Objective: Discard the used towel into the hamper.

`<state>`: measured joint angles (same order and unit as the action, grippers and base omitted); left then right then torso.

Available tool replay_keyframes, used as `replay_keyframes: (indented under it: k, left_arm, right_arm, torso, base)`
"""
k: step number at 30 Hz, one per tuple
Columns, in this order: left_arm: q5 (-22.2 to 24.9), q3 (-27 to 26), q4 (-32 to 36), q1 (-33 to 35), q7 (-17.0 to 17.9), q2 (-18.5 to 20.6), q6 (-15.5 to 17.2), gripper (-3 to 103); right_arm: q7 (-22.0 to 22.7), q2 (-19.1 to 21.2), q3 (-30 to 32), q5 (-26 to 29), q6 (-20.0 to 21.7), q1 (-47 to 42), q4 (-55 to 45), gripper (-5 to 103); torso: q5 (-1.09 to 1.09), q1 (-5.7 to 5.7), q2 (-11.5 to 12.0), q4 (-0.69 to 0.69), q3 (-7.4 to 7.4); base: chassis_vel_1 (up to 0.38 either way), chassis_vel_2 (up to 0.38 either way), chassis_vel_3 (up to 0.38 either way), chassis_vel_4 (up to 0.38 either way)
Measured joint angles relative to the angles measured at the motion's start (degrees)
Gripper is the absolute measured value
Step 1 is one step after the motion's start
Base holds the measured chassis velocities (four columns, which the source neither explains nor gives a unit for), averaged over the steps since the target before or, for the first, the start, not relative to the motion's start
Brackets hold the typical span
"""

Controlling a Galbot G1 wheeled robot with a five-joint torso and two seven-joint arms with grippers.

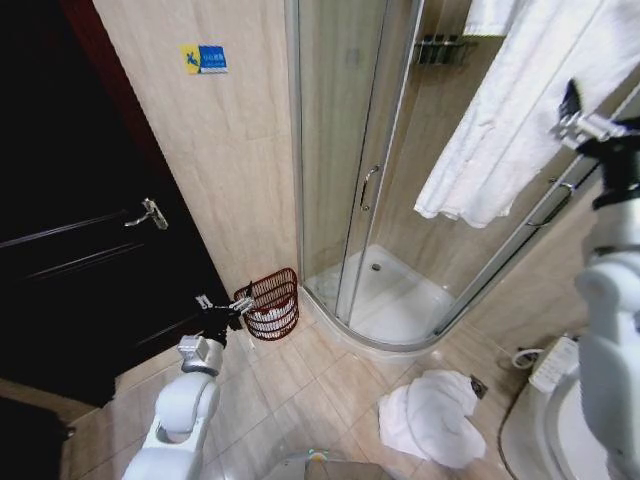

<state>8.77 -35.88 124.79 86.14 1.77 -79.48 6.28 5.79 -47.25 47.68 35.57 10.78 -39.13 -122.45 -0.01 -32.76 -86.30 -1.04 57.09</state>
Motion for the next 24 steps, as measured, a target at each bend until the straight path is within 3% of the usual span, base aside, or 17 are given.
replay_keyframes:
  k: [1, 4, 6, 11, 15, 18, 20, 23, 24]
  left_arm:
    - [0.0, 0.0, 0.0, 0.0, 0.0, 0.0, 0.0, 100]
    - [0.0, 0.0, 0.0, 0.0, 0.0, 0.0, 0.0, 100]
    - [0.0, 0.0, 0.0, 0.0, 0.0, 0.0, 0.0, 100]
    - [0.0, 0.0, 0.0, 0.0, 0.0, 0.0, 0.0, 100]
    - [0.0, 0.0, 0.0, 0.0, 0.0, 0.0, 0.0, 100]
    - [0.0, 0.0, 0.0, 0.0, 0.0, 0.0, 0.0, 100]
    - [0.0, 0.0, 0.0, 0.0, 0.0, 0.0, 0.0, 100]
    - [0.0, 0.0, 0.0, 0.0, 0.0, 0.0, 0.0, 100]
    - [0.0, 0.0, 0.0, 0.0, 0.0, 0.0, 0.0, 100]
  right_arm:
    - [0.1, 1.8, -1.0, 3.5, 0.9, 1.9, 0.4, 100]
    - [0.1, 3.8, -2.1, 6.0, 1.6, 3.5, 1.0, 100]
    - [0.1, 7.3, -5.0, 9.5, 2.3, 7.3, 3.1, 100]
    - [0.0, 9.5, -10.2, 13.9, 2.8, 14.7, 6.7, 100]
    - [0.0, 9.0, -15.8, 14.9, 2.8, 22.6, 8.7, 100]
    - [3.5, 6.7, -23.3, 12.8, 3.6, 31.5, 10.7, 100]
    - [4.2, 6.2, -24.4, 12.4, 3.8, 32.7, 11.1, 100]
    - [11.6, 1.7, -32.6, 5.5, 7.1, 41.7, 15.6, 100]
    - [11.6, 1.7, -32.6, 5.5, 7.1, 41.7, 15.6, 100]
  torso:
    - [0.00, 0.00, 0.0, -0.01, 0.00]
    - [-0.01, 0.00, 0.0, 0.00, 0.00]
    - [0.00, 0.00, 0.0, 0.00, 0.00]
    - [0.03, 0.00, 0.0, 0.01, 0.00]
    - [0.02, 0.00, 0.0, 0.00, 0.00]
    - [-0.01, 0.01, 0.0, 0.01, 0.00]
    - [0.00, 0.01, 0.0, 0.00, 0.00]
    - [-0.03, 0.00, 0.0, -0.02, 0.00]
    - [-0.03, 0.00, 0.0, -0.02, 0.00]
  base:
    - [0.000, 0.000, 0.000, 0.000]
    - [0.000, 0.000, 0.000, 0.000]
    - [0.000, 0.000, 0.000, 0.000]
    - [0.000, 0.000, 0.000, 0.000]
    - [0.000, 0.000, 0.000, 0.000]
    - [0.000, 0.000, 0.000, 0.000]
    - [0.000, 0.000, 0.000, 0.000]
    - [0.000, 0.000, 0.000, 0.000]
    - [0.000, 0.000, 0.000, 0.000]
